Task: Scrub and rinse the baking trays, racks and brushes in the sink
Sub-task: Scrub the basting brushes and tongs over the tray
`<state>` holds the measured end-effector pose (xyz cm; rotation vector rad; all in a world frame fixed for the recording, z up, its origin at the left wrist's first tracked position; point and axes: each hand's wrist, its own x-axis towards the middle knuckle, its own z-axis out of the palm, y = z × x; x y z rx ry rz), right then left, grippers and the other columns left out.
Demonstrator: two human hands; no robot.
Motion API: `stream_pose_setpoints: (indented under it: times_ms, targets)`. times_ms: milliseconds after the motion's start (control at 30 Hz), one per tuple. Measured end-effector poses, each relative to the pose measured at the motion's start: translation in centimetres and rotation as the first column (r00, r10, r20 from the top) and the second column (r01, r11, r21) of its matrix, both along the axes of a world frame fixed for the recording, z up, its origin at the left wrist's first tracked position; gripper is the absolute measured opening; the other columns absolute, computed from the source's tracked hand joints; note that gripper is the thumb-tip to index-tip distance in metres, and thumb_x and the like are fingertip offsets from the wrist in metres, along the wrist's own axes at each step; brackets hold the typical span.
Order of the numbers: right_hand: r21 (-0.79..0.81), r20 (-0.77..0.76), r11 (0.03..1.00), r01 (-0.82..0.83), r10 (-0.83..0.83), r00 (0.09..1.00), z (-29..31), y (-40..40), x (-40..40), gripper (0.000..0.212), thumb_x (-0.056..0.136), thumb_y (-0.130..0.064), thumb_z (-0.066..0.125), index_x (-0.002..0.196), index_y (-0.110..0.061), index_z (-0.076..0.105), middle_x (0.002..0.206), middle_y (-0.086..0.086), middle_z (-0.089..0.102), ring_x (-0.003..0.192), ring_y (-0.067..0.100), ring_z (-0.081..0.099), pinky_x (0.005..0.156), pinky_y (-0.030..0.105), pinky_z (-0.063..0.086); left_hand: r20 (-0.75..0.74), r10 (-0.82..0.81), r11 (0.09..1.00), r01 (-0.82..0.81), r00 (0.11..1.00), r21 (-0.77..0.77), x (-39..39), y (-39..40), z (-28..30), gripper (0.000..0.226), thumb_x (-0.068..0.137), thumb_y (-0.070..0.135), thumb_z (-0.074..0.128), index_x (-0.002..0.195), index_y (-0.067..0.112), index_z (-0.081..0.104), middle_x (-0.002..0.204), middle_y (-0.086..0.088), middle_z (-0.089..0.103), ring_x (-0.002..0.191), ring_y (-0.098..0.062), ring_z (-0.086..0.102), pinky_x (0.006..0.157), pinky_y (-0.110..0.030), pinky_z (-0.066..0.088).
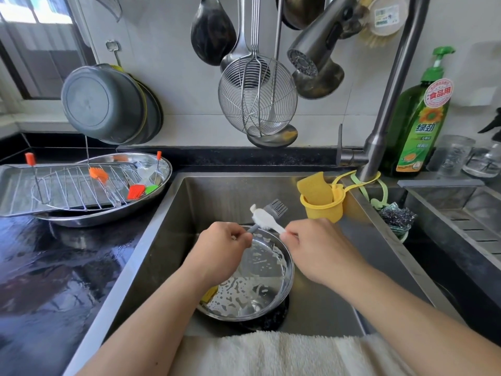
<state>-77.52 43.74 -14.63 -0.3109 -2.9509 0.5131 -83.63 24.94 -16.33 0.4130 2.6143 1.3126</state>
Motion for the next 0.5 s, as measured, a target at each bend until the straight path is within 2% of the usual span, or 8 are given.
stream_pose_setpoints:
  times_ms: [67,167,367,500]
  targets:
    - [-0.022,-0.022,0.998,0.051,-0.051,0.998,0.2,0.5,-0.4,0.032,0.102,-0.038,0.049,0.077,-0.021,0.059,0.074,0.000,0.057,0.069,0.025,0.052,0.053,0.032,0.036,0.007,-0.006,1.000,0.006,1.000,0.011,-0.1,0.1,-0.1,0.022,0.103,0.032,0.061,0.085,0.024,0.072,0.056,0.005,0.052,0.042,-0.011,0.039,0.045,-0.028,0.037]
    - [-0.028,-0.064,0.997,0.078,-0.079,0.995,0.3,1.4,-0.8,0.038,0.103,-0.037,0.048,0.071,-0.018,0.054,0.070,0.002,0.056,0.069,0.028,0.054,0.056,0.035,0.041,0.025,-0.008,1.000,0.007,1.000,0.026,-0.1,0.1,-0.2,0.022,0.101,0.032,0.063,0.083,0.024,0.073,0.053,0.007,0.051,0.042,-0.013,0.039,0.048,-0.030,0.037]
    - [-0.030,-0.124,0.998,0.056,-0.060,0.991,0.7,1.4,-0.1,0.042,0.104,-0.037,0.048,0.066,-0.020,0.047,0.063,-0.002,0.051,0.062,0.022,0.050,0.052,0.035,0.037,0.032,-0.026,0.995,0.022,0.999,0.100,0.1,0.2,0.1,0.020,0.103,0.025,0.062,0.089,0.016,0.074,0.059,0.001,0.060,0.037,-0.005,0.040,0.040,-0.019,0.034]
    - [-0.015,-0.092,0.998,-0.067,0.065,0.994,0.3,-0.6,0.5,0.039,0.102,-0.041,0.050,0.069,-0.021,0.049,0.068,-0.002,0.054,0.066,0.023,0.051,0.054,0.036,0.037,0.054,-0.003,0.987,-0.006,0.999,0.160,0.1,0.2,0.2,0.023,0.103,0.020,0.060,0.083,0.016,0.071,0.056,0.004,0.060,0.044,-0.011,0.041,0.044,-0.025,0.035]
